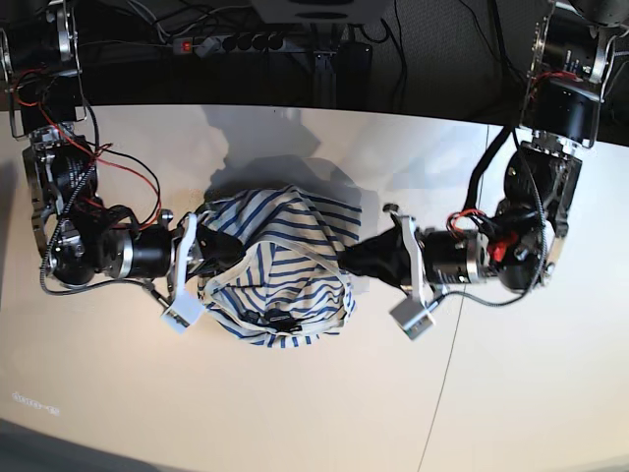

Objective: Fold the T-shirt properly
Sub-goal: 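Press both grippers against the bundle sides to square it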

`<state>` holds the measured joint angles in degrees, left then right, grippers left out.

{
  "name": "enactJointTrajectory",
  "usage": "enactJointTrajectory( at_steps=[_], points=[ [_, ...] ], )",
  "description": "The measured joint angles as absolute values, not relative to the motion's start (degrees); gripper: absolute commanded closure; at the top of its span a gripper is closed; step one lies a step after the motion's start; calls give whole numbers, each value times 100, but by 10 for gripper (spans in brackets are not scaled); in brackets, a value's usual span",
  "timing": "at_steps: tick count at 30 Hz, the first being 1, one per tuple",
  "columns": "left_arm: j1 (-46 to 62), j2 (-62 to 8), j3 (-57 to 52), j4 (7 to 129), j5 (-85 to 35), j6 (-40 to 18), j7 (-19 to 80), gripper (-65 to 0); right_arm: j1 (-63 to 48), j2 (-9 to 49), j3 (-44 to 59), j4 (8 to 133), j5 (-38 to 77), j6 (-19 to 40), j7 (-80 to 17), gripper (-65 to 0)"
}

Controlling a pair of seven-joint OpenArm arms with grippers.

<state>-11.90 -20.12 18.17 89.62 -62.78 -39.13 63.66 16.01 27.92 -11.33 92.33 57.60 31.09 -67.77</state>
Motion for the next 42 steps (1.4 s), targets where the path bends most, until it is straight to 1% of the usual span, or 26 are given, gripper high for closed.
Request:
enactJointTrajectory(
  at_steps=[3, 7, 9, 12, 18, 20, 23, 26, 30, 34, 38, 42],
  points=[
    [-1041, -1664, 1896, 8965, -6178, -3911, 6215, -20, 1616, 2620, -1444, 9233, 5623, 3109, -6692, 0],
    [-1050, -1269, 1907, 8901, -5175, -3911, 5808, -20, 1619, 2373, -1675, 9006, 5129, 3109, -6469, 0],
    [-1044, -1247, 1914, 8733, -4742, -3911, 5599, -20, 1619, 2298, -1691, 8742, 5028, 3109, -6372, 0],
    [-1050, -1304, 1894, 8405, -4307, -3909, 5253, -20, 1634, 2355, -1695, 8412, 5028, 3107, -6156, 0],
    [-1245, -1302, 1903, 7544, -3758, -3911, 4486, -20, 1651, 2687, -1697, 8090, 4960, 3107, -5911, 0],
    [-1328, -1393, 1900, 7271, -3618, -3911, 4466, -20, 1651, 2790, -1695, 8055, 4840, 3107, -5902, 0],
    [-1352, -1573, 1892, 7017, -3583, -3911, 4451, -20, 1649, 2842, -1695, 7964, 4792, 3107, -5920, 0],
    [-1374, -1601, 1881, 7006, -3610, -3911, 4453, -20, 1649, 2838, -1695, 7957, 4786, 3107, -5927, 0],
    [-1411, -1588, 1885, 7008, -3988, -3911, 4456, -20, 1647, 2818, -1671, 7985, 4814, 3109, -5927, 0],
    [-1428, -1588, 1656, 7107, -4355, -3911, 4805, -20, 1601, 2759, -1461, 8388, 4799, 3109, -5999, 0],
    [-1435, -1584, 1175, 7393, -4598, -3911, 4974, -20, 1634, 2759, -733, 8980, 4818, 3109, -5972, 0],
    [-1535, -1590, 915, 7439, -4602, -3909, 4971, -20, 1667, 2762, 163, 8984, 4797, 3109, -5830, 0]
  ],
)
